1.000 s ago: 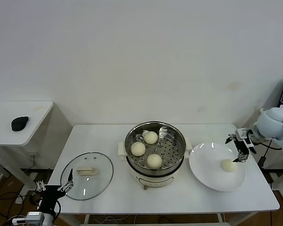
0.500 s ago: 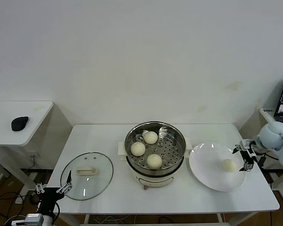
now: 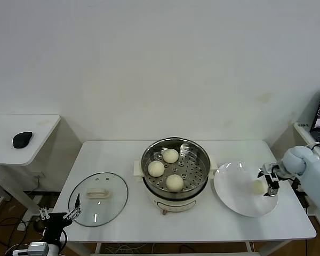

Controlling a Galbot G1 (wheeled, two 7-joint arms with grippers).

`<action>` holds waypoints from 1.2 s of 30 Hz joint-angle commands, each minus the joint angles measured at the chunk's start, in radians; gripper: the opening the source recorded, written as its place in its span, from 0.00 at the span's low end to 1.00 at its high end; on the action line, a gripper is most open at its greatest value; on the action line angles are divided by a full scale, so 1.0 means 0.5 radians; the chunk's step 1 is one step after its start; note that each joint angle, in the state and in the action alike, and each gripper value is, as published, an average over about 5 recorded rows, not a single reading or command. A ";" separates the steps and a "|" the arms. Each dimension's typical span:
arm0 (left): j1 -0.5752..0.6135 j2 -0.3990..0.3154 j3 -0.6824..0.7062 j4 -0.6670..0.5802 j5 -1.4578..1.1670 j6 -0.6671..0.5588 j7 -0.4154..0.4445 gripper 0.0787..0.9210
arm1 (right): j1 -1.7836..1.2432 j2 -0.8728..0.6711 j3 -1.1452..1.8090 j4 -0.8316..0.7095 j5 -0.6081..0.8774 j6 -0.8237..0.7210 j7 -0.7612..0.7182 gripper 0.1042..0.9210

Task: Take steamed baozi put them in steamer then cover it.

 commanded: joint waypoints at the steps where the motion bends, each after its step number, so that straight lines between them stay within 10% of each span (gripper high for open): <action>1: 0.001 -0.003 -0.001 0.002 0.002 0.000 0.000 0.88 | -0.026 0.113 0.037 -0.109 -0.093 -0.012 0.035 0.82; 19: 0.001 -0.002 -0.007 0.006 0.005 0.000 0.000 0.88 | 0.144 -0.100 -0.097 0.134 0.072 -0.113 -0.041 0.53; 36: -0.056 0.000 0.080 0.019 0.040 0.004 0.001 0.88 | 1.519 -0.403 -1.240 1.053 1.021 -0.609 0.011 0.54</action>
